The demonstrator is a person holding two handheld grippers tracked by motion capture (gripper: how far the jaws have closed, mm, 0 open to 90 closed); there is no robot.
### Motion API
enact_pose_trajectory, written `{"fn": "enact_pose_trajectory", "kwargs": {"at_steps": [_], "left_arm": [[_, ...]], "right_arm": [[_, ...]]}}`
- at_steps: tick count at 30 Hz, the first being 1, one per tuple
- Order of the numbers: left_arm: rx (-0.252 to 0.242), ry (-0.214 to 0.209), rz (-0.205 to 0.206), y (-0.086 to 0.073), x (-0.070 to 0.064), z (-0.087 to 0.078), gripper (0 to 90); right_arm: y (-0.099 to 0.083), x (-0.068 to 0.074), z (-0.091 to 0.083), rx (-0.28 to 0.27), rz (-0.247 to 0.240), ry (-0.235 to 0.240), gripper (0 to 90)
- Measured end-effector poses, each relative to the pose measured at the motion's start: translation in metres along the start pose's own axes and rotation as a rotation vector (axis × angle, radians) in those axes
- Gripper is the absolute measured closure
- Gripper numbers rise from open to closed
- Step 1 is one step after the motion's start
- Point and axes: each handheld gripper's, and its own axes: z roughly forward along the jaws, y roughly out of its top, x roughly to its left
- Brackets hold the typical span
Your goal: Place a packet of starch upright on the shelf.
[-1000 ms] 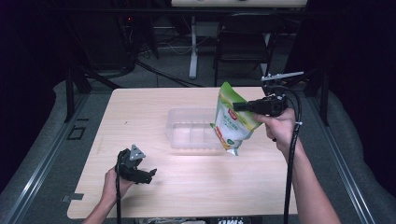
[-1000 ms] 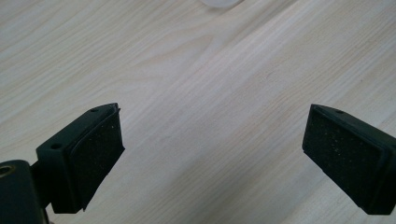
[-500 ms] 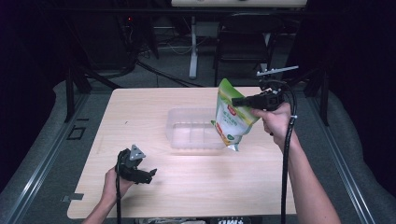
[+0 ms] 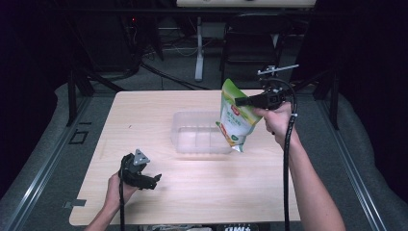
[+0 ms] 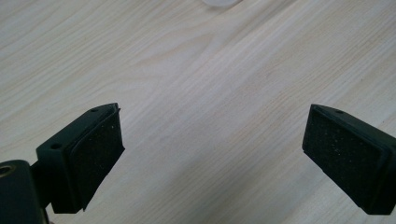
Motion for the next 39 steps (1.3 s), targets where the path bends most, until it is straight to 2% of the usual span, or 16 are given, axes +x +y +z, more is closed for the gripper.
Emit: {"fn": "enact_pose_trajectory", "kwargs": {"at_steps": [16,39], "left_arm": [[0.003,-0.004,-0.002,0.000,0.000,0.000,4.8],[0.000,0.005,0.001,-0.001,0.000,0.000,4.8]], "right_arm": [[0.010,-0.005,0.023,0.015,0.027,-0.019,90.0],[0.018,-0.010,0.053,0.036,0.048,-0.097,90.0]]}}
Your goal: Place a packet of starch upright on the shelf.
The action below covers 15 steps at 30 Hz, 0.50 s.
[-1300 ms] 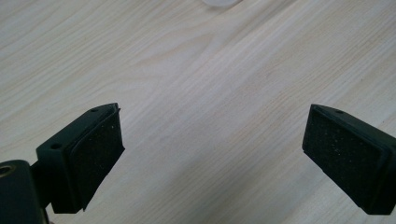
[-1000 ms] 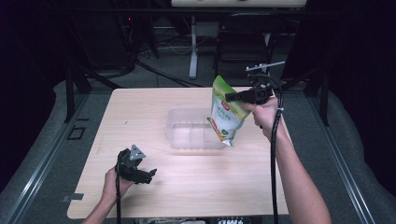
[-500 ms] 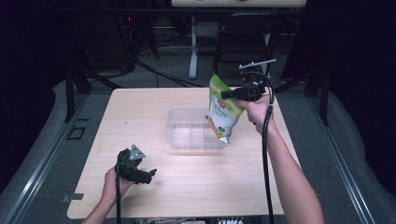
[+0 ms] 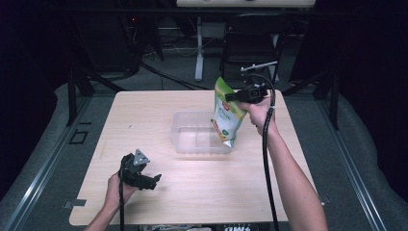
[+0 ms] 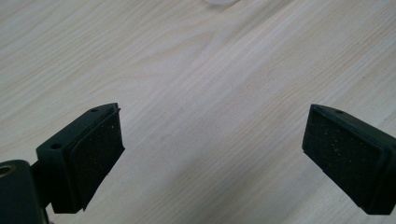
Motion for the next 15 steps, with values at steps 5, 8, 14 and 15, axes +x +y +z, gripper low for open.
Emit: {"fn": "enact_pose_trajectory", "kwargs": {"at_steps": [5,8,14,15], "left_arm": [[0.000,0.000,0.000,0.000,0.000,0.000,4.8],[0.000,-0.004,-0.002,0.000,0.000,0.000,4.8],[0.000,-0.002,-0.001,0.000,0.000,0.000,4.9],[0.000,-0.004,-0.001,0.000,0.000,0.000,4.8]], "right_arm": [[0.001,0.000,0.005,0.003,-0.008,-0.018,90.0],[0.001,-0.001,0.008,0.011,-0.011,-0.027,90.0],[0.001,-0.003,0.013,0.015,-0.014,-0.040,90.0],[0.001,-0.003,0.013,0.018,-0.014,-0.040,90.0]]}}
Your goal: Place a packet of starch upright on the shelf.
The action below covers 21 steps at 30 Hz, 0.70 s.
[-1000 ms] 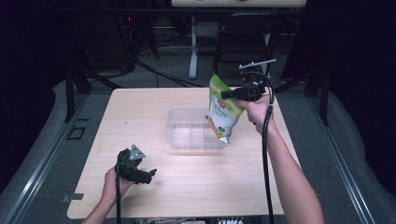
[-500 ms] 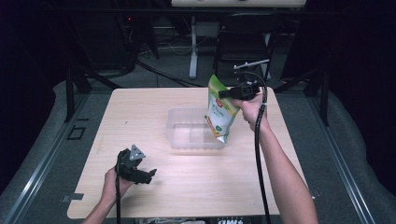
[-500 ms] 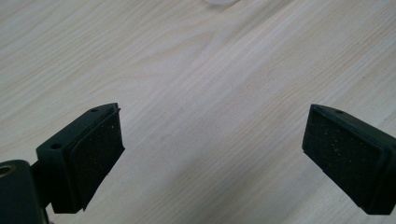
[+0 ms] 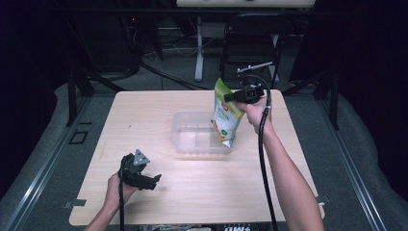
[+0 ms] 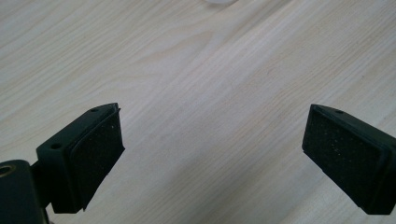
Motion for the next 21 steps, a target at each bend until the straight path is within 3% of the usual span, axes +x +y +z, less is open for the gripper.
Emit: {"fn": "enact_pose_trajectory", "kwargs": {"at_steps": [14,21], "left_arm": [[0.003,-0.001,0.003,0.000,0.000,0.000,4.9],[0.004,-0.005,0.006,0.000,0.001,0.000,5.0]], "right_arm": [[-0.007,0.000,0.014,0.000,-0.020,-0.002,90.0],[-0.017,-0.008,0.027,0.016,-0.005,0.000,90.0]]}}
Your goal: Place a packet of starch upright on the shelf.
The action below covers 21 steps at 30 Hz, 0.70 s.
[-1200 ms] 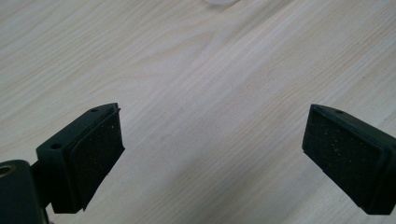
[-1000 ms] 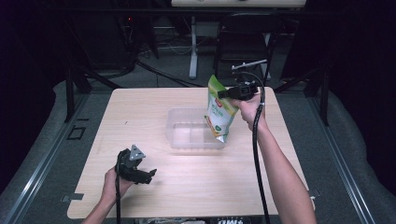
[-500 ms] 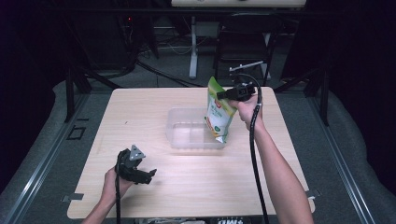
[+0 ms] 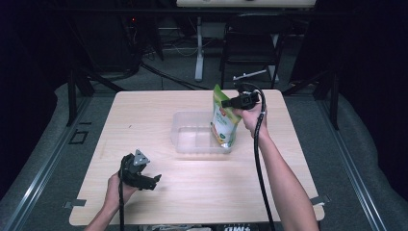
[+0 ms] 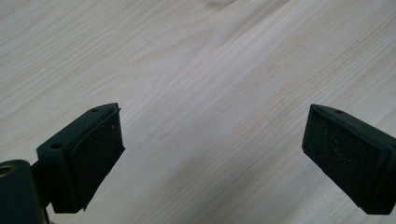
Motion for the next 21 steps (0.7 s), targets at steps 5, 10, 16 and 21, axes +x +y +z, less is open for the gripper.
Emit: {"fn": "enact_pose_trajectory", "kwargs": {"at_steps": [5,10,16,21], "left_arm": [[-0.001,0.003,-0.001,0.000,-0.001,0.000,5.0],[0.002,0.003,0.000,0.000,-0.001,0.001,5.0],[0.006,-0.003,0.003,0.001,-0.002,0.000,5.0],[0.005,-0.001,0.004,0.000,-0.001,0.001,5.0]], "right_arm": [[-0.005,-0.008,0.003,0.007,0.020,-0.001,90.0],[-0.009,-0.014,0.000,-0.002,0.036,-0.015,90.0],[-0.011,-0.021,-0.003,-0.007,0.045,-0.040,89.5],[-0.013,-0.025,-0.004,-0.012,0.059,-0.034,86.7]]}}
